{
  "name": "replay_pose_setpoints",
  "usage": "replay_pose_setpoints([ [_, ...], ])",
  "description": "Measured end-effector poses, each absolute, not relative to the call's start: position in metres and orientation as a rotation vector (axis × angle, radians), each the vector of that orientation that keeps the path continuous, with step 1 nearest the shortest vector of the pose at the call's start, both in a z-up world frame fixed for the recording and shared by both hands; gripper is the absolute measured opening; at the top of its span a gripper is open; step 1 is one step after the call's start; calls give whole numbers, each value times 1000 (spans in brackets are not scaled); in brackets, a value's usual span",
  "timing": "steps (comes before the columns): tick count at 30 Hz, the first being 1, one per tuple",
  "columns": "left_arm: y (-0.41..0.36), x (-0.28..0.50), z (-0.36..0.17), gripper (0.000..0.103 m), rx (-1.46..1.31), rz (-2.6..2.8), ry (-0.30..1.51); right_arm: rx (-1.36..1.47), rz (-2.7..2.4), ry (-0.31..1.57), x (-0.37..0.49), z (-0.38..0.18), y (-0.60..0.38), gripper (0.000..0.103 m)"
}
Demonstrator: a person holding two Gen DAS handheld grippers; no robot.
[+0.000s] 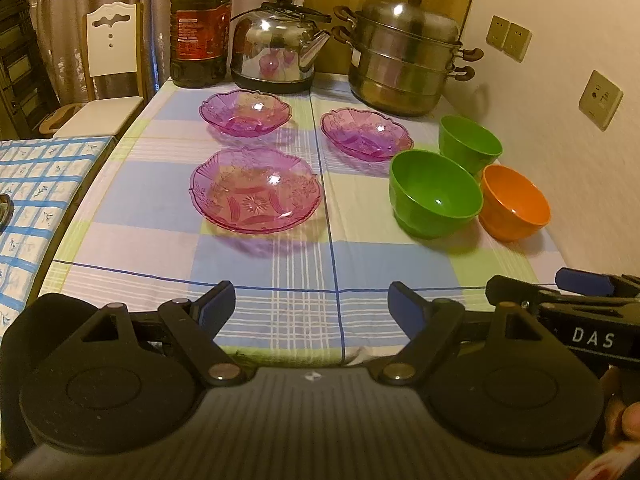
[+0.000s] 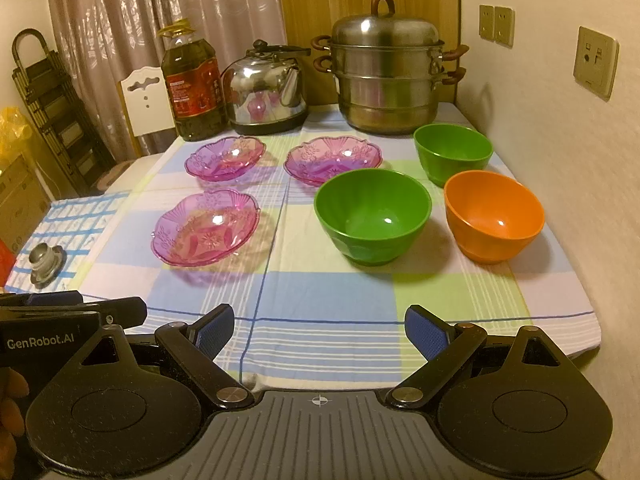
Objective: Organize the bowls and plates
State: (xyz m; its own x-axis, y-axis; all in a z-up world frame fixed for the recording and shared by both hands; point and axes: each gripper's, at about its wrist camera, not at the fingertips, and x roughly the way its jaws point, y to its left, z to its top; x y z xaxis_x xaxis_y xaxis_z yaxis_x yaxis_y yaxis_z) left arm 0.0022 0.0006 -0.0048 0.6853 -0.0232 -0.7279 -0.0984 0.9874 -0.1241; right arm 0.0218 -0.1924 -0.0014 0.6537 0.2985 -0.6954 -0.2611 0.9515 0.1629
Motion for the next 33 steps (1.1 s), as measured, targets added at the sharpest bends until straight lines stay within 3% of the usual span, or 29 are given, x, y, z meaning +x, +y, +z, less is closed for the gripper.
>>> replay_pose_setpoints([
  [33, -4, 4, -8, 82, -155, 22, 833, 71, 317, 805, 20, -8, -193, 92],
])
